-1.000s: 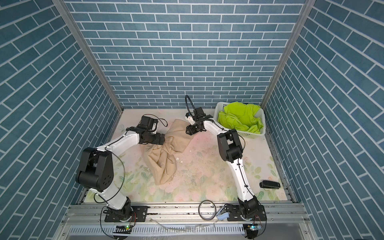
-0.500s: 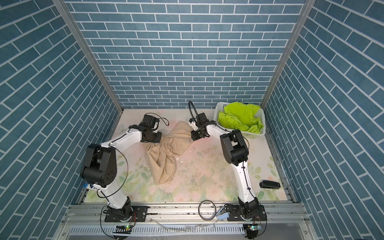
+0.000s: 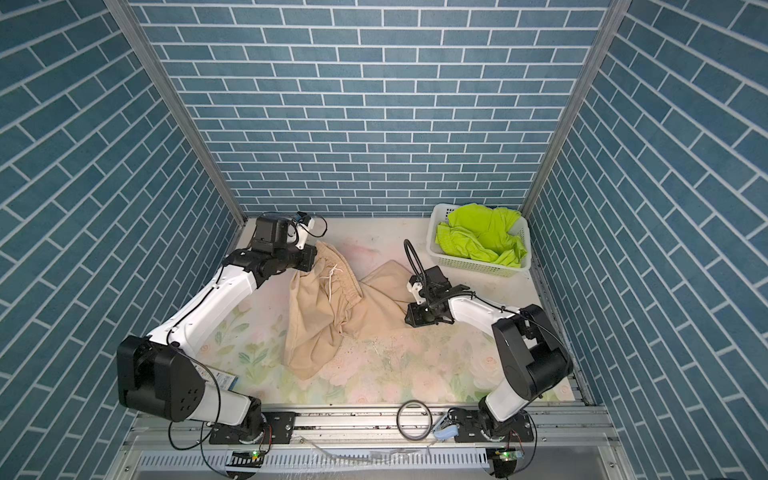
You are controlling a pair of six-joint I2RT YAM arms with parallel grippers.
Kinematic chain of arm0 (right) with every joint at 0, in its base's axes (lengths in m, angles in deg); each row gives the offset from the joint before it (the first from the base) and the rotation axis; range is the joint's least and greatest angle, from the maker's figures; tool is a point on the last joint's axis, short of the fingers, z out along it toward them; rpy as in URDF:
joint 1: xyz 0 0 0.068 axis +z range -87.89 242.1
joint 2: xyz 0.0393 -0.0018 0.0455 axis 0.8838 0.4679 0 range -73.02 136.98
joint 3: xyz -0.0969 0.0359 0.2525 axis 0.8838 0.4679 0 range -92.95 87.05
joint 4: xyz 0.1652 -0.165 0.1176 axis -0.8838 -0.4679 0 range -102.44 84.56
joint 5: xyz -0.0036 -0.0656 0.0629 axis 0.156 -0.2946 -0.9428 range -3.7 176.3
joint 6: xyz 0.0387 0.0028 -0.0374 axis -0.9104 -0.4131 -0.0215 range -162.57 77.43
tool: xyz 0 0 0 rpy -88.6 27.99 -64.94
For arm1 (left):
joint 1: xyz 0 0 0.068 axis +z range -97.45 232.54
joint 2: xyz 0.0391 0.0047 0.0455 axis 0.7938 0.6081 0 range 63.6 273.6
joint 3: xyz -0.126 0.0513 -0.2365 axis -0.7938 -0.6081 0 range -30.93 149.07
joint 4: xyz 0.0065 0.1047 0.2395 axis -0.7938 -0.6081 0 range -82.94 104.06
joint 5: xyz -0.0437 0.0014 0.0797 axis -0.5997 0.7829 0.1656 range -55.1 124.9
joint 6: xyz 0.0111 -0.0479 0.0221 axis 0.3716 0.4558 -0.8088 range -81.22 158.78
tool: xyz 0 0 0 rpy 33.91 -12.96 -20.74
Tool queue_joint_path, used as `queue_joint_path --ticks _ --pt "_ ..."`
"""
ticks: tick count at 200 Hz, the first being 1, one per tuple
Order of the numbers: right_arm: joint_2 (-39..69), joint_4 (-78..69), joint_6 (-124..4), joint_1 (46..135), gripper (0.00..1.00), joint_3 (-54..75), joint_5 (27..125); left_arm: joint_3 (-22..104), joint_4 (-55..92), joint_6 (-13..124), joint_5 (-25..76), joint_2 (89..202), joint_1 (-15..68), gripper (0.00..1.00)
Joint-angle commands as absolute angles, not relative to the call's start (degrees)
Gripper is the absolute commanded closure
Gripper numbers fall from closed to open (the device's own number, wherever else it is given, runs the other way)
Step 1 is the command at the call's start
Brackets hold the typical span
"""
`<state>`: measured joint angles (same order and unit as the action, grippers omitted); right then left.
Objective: Fold and stack the shorts
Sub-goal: 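Grasp the waistband edge near the drawstring with the right gripper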
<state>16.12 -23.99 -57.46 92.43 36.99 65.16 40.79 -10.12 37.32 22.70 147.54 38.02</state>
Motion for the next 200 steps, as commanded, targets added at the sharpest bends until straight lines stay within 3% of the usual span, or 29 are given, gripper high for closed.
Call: queue_joint_path --ticks 1,33,64,114,200 --pt "12.9 -23.1 -52.0 92.7 0.6 33.0 64.1 39.9 -8.6 35.3 19.8 146.6 38.3 1.0" --pt "22.1 -15.9 -51.3 92.8 0.56 24.5 53.5 39.4 -8.0 36.4 18.6 144.7 38.2 1.0" --pt "30.5 3.8 -65.2 94.4 0.53 23.5 43.8 40.3 -9.1 36.6 21.1 141.3 38.3 1.0" --pt "37.5 32.3 -86.6 99.4 0.51 30.2 44.6 41.0 -10.7 38.1 21.0 139.5 38.2 1.0" --pt "39.9 36.6 -87.3 103.2 0.49 30.4 47.6 40.2 -10.5 38.3 22.1 139.5 38.2 1.0"
